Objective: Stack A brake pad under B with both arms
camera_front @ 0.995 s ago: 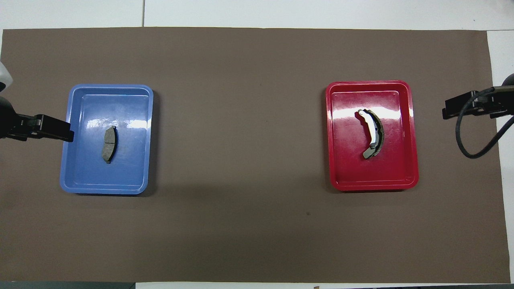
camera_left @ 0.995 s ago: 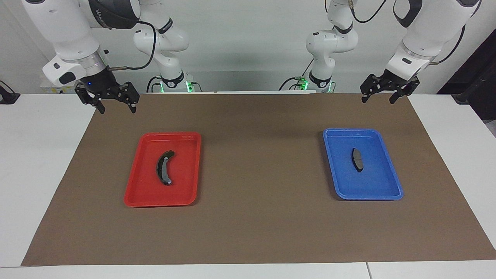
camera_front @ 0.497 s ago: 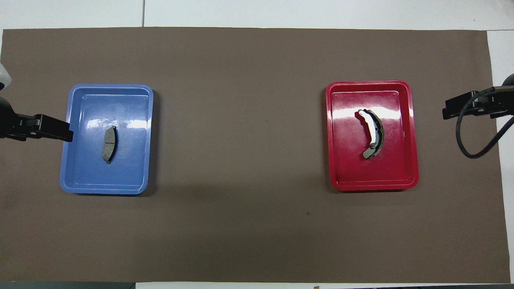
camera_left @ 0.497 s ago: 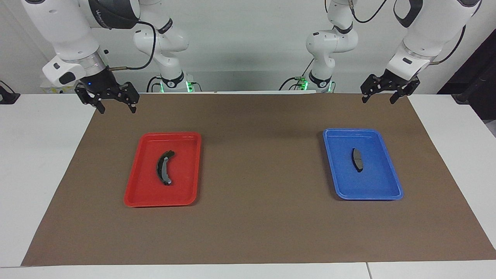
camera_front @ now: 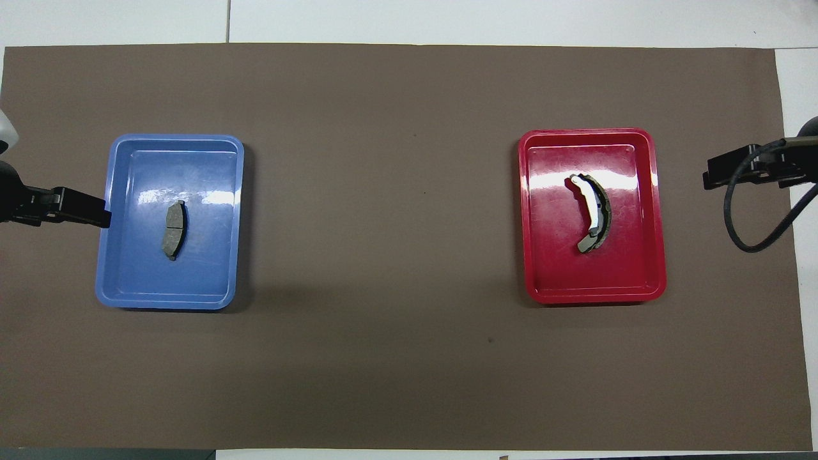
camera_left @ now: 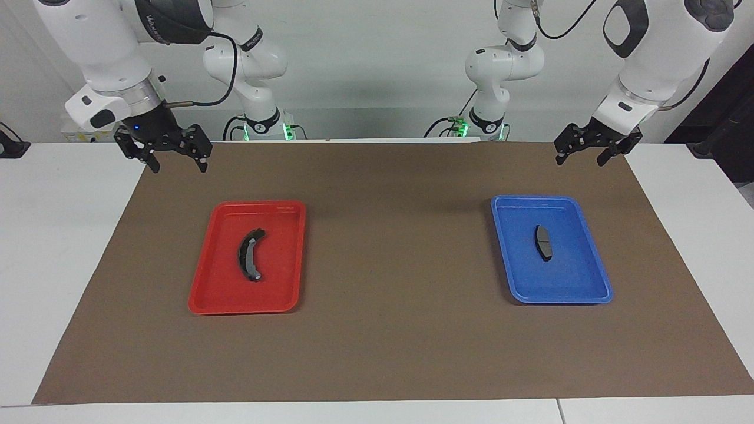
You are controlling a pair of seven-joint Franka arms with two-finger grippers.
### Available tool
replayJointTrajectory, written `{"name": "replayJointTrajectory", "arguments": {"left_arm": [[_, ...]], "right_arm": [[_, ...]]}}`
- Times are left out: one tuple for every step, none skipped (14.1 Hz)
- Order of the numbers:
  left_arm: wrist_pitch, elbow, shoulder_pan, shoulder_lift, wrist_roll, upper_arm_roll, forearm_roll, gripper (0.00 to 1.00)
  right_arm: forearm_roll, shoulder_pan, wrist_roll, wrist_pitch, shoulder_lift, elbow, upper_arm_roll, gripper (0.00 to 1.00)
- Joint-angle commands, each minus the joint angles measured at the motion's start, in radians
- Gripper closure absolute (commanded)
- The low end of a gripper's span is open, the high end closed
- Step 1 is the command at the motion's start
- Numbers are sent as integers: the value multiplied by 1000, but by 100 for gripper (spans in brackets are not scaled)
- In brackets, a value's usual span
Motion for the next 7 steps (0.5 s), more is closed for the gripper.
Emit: {"name": "replayJointTrajectory", "arguments": {"left_arm": [[137, -125, 8, -34, 51, 16, 5, 0], [188, -175, 8, -34, 51, 16, 5, 0], [253, -221, 8, -34, 50, 15, 5, 0], [327, -275, 8, -31, 48, 13, 5, 0], [382, -318, 8, -25, 45, 13, 5, 0], [442, -358, 8, -13, 45, 11, 5, 0], [516, -401, 8, 1, 45, 11, 5, 0]], "right_arm": [[10, 9, -18, 84, -21, -81, 25, 1], [10, 19, -17, 113, -19, -105, 25, 1], [10, 31, 3, 145, -13, -128, 25, 1], [10, 52, 37, 180, -5, -154, 25, 1], [10, 72, 55, 217, 8, -180, 25, 1], [10, 77, 63, 262, 27, -207, 25, 1], [11, 77, 63, 306, 45, -235, 26, 1]]}}
